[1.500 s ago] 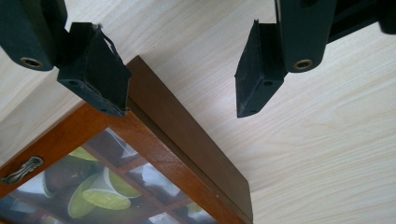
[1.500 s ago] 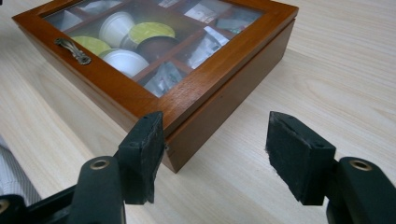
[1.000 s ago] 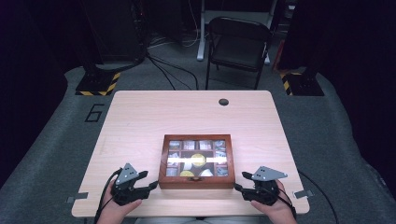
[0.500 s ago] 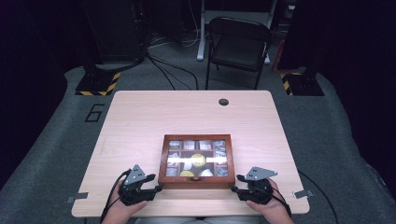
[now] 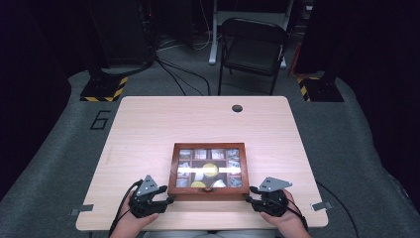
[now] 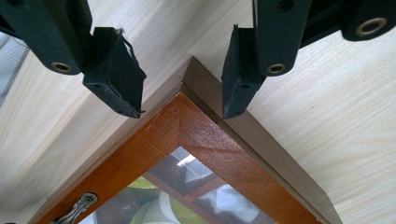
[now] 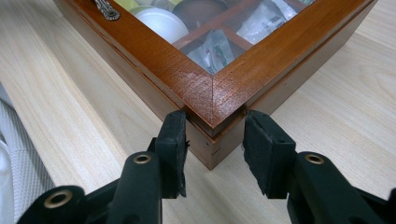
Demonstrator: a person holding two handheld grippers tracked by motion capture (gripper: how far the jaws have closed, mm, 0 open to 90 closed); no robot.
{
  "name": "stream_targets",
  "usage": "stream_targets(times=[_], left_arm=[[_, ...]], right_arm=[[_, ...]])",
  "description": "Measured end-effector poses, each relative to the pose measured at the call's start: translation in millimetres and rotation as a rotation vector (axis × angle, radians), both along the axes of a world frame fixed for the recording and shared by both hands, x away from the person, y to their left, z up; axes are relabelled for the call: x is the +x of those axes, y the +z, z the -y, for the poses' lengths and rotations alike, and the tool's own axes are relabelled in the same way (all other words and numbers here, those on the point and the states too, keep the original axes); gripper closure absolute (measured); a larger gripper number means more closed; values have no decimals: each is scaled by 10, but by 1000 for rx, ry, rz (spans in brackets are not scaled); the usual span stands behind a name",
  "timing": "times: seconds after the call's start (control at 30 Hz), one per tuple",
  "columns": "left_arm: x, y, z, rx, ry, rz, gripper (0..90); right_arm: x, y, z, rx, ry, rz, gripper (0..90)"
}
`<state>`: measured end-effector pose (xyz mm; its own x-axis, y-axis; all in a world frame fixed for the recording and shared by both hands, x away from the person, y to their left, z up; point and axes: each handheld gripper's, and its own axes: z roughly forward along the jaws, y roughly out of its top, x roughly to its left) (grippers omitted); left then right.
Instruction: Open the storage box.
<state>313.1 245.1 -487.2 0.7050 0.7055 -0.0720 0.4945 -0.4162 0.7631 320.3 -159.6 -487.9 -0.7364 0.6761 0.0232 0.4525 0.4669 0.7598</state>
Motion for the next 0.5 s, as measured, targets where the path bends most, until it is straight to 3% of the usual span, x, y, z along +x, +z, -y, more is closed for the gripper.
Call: stream_targets(times=[0.33,0.5], left_arm=[[-9,13,27,-5,-12,-1,505],[6,18,41,-10,9,24,505]], right_arm=[[-4,38,10,28,-1,13,602],[-12,61,26,47,-4,22,602]])
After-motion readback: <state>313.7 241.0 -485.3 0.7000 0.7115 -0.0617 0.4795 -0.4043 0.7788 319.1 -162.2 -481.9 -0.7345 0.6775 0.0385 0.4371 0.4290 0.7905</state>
